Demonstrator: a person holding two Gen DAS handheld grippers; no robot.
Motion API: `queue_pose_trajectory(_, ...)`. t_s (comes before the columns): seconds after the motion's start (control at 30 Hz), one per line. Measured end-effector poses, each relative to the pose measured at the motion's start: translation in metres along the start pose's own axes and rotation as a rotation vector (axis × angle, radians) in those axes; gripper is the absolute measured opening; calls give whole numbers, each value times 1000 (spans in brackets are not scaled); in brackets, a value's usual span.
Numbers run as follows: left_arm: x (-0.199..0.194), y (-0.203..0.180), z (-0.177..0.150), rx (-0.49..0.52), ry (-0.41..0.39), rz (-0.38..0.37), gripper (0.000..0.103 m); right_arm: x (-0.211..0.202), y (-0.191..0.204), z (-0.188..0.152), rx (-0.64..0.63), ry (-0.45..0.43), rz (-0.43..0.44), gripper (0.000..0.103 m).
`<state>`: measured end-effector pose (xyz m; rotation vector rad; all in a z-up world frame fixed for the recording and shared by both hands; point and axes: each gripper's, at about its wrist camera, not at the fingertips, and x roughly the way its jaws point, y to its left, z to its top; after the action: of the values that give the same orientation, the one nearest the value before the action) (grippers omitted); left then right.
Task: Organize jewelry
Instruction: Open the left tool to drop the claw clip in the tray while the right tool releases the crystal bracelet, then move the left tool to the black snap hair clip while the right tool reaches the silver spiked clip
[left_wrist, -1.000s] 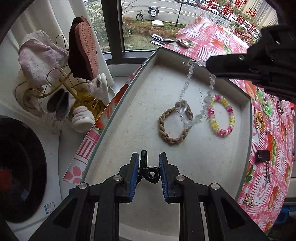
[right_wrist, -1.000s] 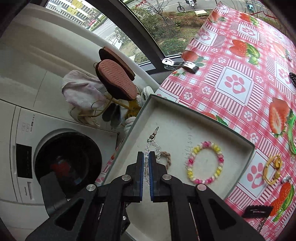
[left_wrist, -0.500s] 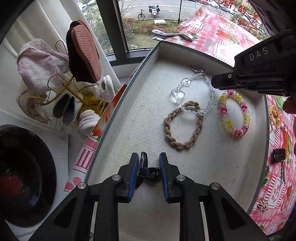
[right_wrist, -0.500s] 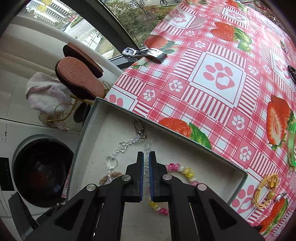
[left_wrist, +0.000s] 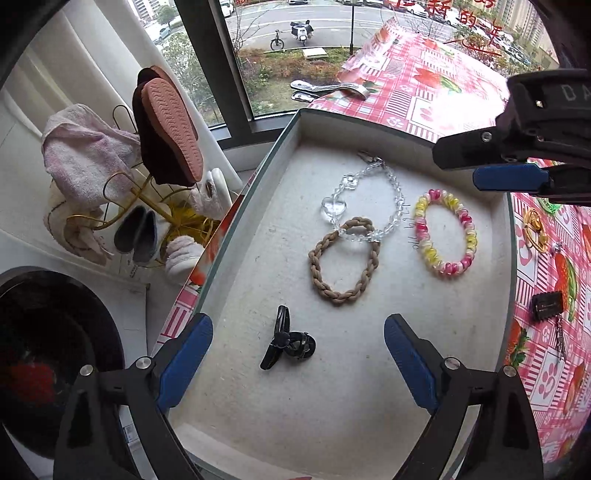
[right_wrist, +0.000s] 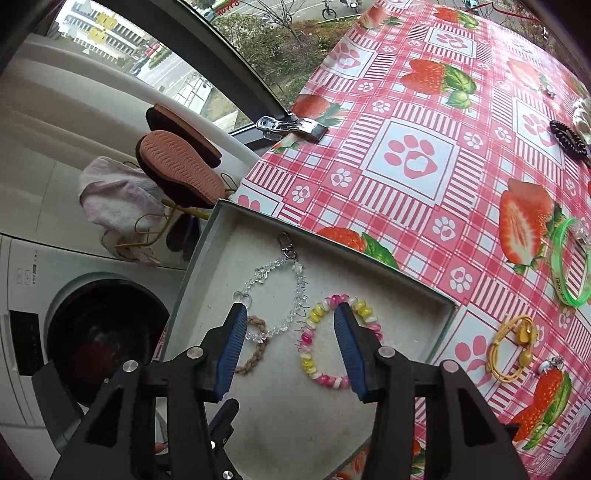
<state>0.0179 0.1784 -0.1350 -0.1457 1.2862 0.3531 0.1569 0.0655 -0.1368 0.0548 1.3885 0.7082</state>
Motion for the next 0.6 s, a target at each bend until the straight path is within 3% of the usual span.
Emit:
queue_pose_trajectory(0.27, -20, -13, 0, 39, -29, -42, 103, -48, -41, -37, 106, -38, -17, 64)
queue_pose_trajectory(0.33, -25, -21, -1, 65, -13, -61, 103, -60, -56, -48, 142, -46, -35, 86)
queue_pose_trajectory(0.37, -28, -26, -1, 76, -10, -70, 103, -63, -61, -53, 161, -58, -40, 88)
queue_pose_trajectory(0.6, -44, -63, -6, 157, 4, -89, 103, -100, -118, -100, 288, -64, -117, 88)
